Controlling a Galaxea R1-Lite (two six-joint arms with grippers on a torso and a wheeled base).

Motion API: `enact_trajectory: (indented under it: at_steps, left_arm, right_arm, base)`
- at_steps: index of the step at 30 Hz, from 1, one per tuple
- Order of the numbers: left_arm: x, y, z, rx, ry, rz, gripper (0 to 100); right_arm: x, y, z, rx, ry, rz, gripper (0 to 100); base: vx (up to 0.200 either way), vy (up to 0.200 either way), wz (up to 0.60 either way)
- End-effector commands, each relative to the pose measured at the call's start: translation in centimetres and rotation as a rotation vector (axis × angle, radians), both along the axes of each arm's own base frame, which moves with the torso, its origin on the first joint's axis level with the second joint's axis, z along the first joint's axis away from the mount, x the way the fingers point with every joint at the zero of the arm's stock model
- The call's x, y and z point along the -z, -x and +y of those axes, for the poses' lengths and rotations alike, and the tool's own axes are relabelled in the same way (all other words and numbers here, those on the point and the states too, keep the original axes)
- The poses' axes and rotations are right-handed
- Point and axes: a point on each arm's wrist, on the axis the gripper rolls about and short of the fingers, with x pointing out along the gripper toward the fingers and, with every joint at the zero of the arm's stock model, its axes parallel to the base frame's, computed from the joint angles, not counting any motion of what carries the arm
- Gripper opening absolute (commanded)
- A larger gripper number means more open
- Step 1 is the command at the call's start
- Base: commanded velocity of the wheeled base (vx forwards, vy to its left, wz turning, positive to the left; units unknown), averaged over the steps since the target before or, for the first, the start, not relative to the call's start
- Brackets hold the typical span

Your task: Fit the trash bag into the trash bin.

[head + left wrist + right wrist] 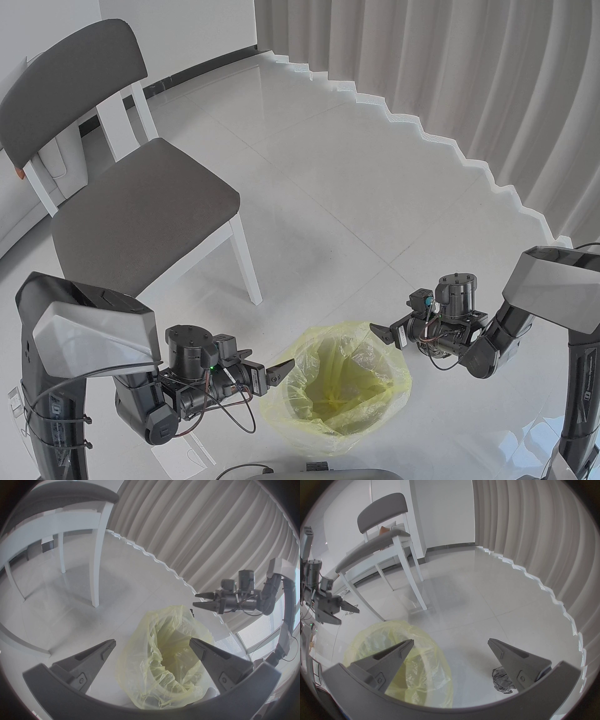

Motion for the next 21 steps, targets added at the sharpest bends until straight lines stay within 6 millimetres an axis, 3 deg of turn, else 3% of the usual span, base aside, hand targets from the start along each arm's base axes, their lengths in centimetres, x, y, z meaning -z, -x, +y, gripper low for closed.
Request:
enact_trajectory:
  at_steps: [1, 7, 21]
  left_arm:
    - [-1.7, 0.5, 1.3, -0.028, 0.024, -0.044, 100]
    - [-2.0, 1.2, 2.1, -0.044, 0.028, -0.056, 100]
    - [-1.8, 1.0, 2.4, -0.054, 0.031, -0.059, 100]
  right_arm:
    - [1.9, -1.6, -0.3, 0.011, 0.009, 0.029, 100]
    - [3.5, -3.4, -1.1, 0.029, 0.007, 0.046, 100]
    - [6.0, -4.2, -0.9, 0.01, 0.038, 0.138, 100]
  base:
    - [0.0, 0.0, 0.0]
    - [0.0, 0.0, 0.0]
    - [0.0, 0.0, 0.0]
